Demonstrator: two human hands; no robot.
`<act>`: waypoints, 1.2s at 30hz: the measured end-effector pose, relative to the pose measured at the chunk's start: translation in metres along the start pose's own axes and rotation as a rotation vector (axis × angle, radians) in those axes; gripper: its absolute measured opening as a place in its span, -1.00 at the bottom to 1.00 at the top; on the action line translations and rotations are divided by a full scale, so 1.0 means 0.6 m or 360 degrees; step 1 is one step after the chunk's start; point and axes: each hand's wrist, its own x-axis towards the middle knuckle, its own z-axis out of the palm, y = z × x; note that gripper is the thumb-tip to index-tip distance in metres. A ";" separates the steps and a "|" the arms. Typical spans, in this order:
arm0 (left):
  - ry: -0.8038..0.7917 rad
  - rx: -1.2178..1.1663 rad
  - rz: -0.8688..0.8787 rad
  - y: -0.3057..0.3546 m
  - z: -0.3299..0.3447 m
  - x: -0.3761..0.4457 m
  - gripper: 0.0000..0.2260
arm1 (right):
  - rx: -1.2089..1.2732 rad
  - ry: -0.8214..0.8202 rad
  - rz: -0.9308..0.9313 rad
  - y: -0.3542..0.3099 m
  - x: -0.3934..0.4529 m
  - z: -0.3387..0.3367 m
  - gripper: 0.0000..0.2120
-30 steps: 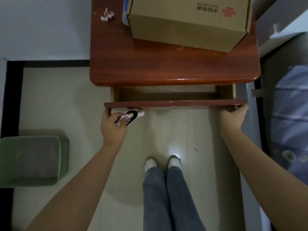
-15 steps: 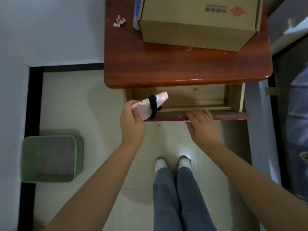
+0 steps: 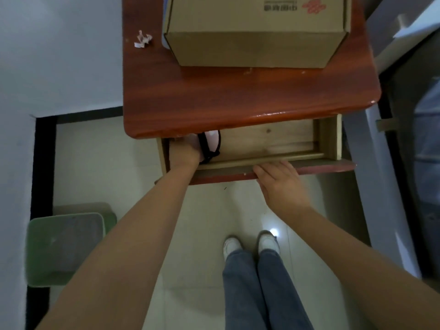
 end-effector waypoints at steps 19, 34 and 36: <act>0.0008 0.1004 0.1851 0.268 0.004 -0.508 -0.47 | 0.0143 0.0391 0.1295 0.012 -0.482 -0.263 -0.46; -0.0222 0.0895 0.3394 0.588 0.309 -1.520 -0.47 | -0.0169 0.0923 0.2804 -0.024 -1.569 -0.439 -0.41; -0.0283 0.0863 0.3371 0.596 0.356 -1.632 -0.47 | -0.0190 0.0958 0.2891 -0.043 -1.691 -0.439 -0.40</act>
